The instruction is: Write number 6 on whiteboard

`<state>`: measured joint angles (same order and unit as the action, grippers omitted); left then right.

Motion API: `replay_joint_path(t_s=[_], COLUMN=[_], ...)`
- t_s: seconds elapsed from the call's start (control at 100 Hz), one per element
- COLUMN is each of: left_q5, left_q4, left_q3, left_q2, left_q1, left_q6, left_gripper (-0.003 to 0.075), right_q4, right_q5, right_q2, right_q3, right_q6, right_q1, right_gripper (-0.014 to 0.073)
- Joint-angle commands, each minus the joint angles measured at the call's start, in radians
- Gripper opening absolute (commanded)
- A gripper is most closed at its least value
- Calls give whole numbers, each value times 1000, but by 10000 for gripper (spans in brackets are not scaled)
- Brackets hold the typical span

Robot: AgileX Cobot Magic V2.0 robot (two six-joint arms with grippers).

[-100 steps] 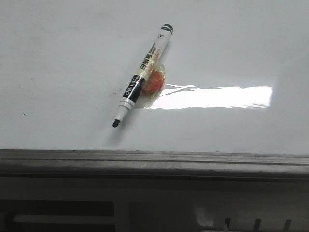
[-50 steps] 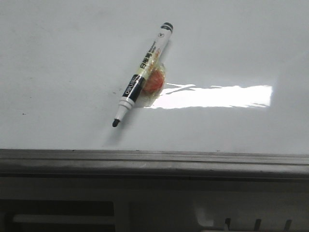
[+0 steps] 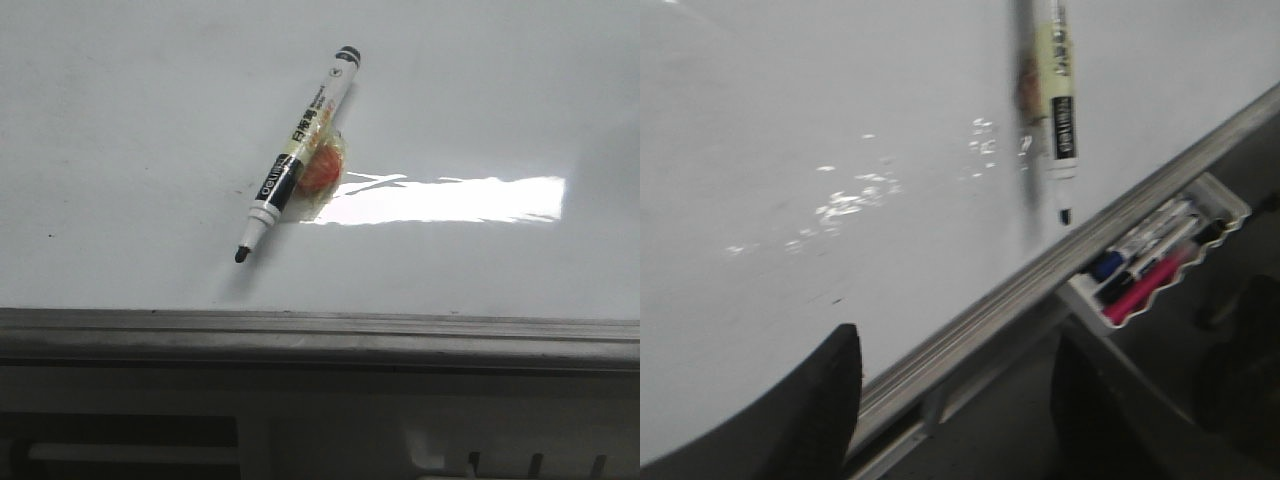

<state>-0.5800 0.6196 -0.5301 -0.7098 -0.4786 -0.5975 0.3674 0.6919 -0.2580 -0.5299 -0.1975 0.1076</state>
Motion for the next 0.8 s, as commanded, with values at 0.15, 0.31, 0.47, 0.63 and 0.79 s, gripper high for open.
replay_joint_path(t_s=[0.15,0.31,0.47,0.63,0.79], left_q5=[265,390,467,475,490], left_q4=[131,151,237,270,281], left_q3=[-89,-121,-141,-149,-149], left_q2=[-218,-328,-402,-458,-498], left_q1=[-218,-322,-359,-359,-359], left_q6=[0,0,0,0,0], left_gripper=[376,376,377,377,372], right_q4=[4,4,4,4,4], right_q5=[-56,-51,-43,-41,-51], right_q2=[-20,-20,-20,-20,-20], right_q3=[-35,-35,-35,-35,-35], right_q6=[-16,-16,-16,-16,-16], right_q1=[3,3,3,3,3], right_gripper=[468,468,468,468,468])
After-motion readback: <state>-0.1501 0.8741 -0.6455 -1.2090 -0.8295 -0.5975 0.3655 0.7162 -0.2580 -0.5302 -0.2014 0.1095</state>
